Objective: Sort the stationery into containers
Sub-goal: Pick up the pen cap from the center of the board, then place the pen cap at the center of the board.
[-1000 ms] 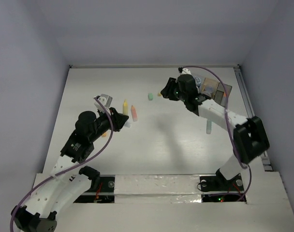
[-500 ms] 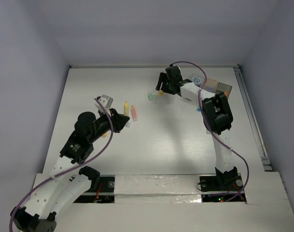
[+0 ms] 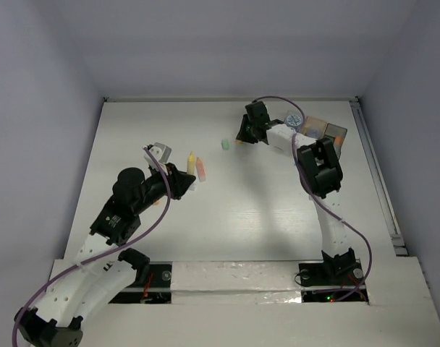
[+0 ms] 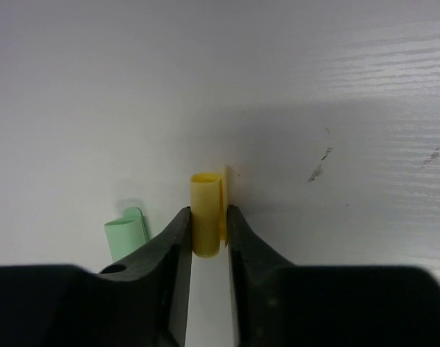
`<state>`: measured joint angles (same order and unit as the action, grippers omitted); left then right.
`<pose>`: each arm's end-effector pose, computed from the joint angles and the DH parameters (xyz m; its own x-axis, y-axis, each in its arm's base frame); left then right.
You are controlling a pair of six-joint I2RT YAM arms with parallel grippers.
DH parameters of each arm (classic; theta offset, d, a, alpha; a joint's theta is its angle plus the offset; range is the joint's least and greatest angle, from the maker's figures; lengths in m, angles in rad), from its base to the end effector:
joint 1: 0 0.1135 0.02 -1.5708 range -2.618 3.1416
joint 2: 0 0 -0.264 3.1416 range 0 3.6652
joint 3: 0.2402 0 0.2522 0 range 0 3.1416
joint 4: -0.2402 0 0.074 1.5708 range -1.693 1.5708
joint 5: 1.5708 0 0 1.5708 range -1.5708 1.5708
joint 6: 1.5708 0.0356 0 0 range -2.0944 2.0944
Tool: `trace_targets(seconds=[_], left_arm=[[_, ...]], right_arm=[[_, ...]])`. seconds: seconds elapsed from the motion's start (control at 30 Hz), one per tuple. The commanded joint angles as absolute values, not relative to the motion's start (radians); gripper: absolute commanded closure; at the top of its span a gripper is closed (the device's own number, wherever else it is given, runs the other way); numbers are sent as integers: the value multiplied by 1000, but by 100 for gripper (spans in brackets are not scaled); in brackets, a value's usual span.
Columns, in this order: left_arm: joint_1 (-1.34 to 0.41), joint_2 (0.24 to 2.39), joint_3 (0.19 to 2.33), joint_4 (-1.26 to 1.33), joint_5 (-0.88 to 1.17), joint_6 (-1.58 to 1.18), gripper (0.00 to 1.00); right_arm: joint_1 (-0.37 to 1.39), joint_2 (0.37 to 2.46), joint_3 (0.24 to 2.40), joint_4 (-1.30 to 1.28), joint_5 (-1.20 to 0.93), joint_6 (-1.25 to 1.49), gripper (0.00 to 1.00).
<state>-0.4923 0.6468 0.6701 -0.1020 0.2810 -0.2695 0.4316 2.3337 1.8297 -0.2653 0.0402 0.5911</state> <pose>0.1369 -0.0847 0.3298 -0.2525 -0.1548 -0.9551 0.6541 0.7001 -0.2864 0.4771 0.2182 0.1623 -0.7429 0.2709 -0.6121 0.0268 0.9258 0.3771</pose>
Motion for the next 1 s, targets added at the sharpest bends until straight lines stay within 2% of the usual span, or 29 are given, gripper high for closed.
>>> trace_targets(seconds=[0.0, 0.07, 0.17, 0.23, 0.37, 0.5, 0.6, 0.87, 0.97], left_arm=[[-502, 634, 715, -64, 285, -256, 100], [-502, 632, 713, -61, 287, -258, 100], [-502, 630, 712, -61, 287, -258, 100], [-502, 627, 712, -60, 285, -256, 100], [-491, 629, 710, -54, 293, -259, 100], [-473, 626, 709, -52, 296, -261, 100], [-462, 627, 707, -49, 304, -262, 100], [-442, 626, 703, -49, 307, -267, 100], [-442, 630, 703, -49, 310, -267, 100]], right_arm=[[434, 2352, 1856, -304, 29, 549, 80], [434, 2320, 1836, -310, 29, 496, 93], [434, 2179, 1755, -260, 11, 440, 93], [434, 2090, 1567, -251, 8, 353, 94], [477, 1878, 1336, -288, -167, 278, 94], [566, 1718, 1139, -327, -189, 250, 94], [624, 1661, 1059, -360, -196, 245, 93], [664, 1695, 1031, -422, -118, 215, 90], [664, 1674, 1032, -425, -77, 201, 78]])
